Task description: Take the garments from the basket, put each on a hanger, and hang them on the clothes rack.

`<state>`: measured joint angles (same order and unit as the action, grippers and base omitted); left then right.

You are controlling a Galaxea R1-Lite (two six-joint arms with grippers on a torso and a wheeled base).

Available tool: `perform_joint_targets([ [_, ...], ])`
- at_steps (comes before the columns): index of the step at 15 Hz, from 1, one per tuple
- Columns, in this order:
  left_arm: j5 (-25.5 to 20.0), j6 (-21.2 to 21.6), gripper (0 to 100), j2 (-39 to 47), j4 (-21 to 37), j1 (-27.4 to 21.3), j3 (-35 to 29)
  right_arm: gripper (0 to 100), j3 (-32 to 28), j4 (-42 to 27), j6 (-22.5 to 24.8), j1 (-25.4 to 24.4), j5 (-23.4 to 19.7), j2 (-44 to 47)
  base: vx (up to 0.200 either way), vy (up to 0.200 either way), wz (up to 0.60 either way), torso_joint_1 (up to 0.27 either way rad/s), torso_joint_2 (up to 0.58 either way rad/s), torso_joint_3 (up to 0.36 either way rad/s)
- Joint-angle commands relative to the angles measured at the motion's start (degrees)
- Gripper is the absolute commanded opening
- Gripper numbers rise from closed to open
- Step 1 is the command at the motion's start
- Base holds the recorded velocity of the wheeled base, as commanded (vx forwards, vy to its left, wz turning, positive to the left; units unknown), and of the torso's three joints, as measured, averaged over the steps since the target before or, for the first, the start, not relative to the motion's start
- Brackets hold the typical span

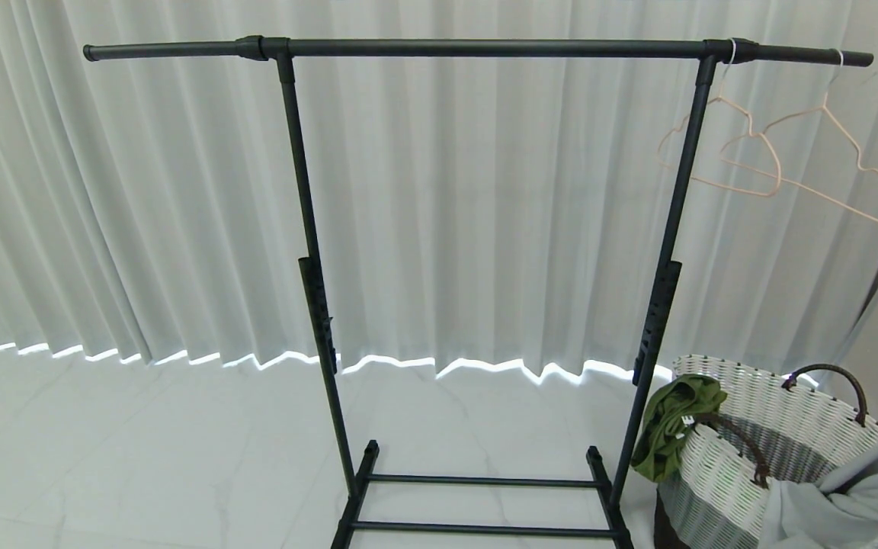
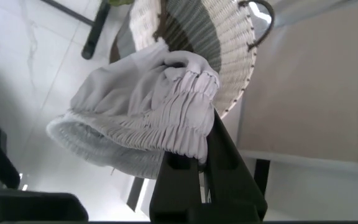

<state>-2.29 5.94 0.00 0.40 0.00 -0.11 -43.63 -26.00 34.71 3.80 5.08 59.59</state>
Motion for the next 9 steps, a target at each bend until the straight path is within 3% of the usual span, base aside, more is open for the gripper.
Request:
perform_joint_targets([
  [1,-1.58,-0.05,100,0.00,-0.14,-0.09,-0.33,0,-0.05,0.07,0.01,1.29,-0.16,1.67,0.000,0.000,0.00,0.000,0.00,0.000],
  [2,-2.45,-0.14,100,0.18,-0.14,-0.18,-0.94,0,-0.14,0.16,-0.08,1.38,-0.16,1.94,0.000,0.000,0.00,0.000,0.00,0.000],
  [3,-9.66,-4.00,100,7.73,-0.23,-2.11,-10.26,0,0.04,1.48,-0.96,1.73,-0.25,2.81,0.000,0.000,0.00,0.000,0.00,0.000],
  [6,-10.80,-5.15,100,34.89,-1.37,-4.66,-29.07,0,-1.46,2.36,-3.68,1.73,-0.60,3.69,0.000,0.000,0.00,0.000,0.00,0.000],
  [9,-10.01,-6.82,100,62.67,-8.93,-14.94,-44.36,0,-7.79,2.27,-4.65,1.73,-5.08,6.33,0.000,0.000,0.00,0.000,0.00,0.000],
])
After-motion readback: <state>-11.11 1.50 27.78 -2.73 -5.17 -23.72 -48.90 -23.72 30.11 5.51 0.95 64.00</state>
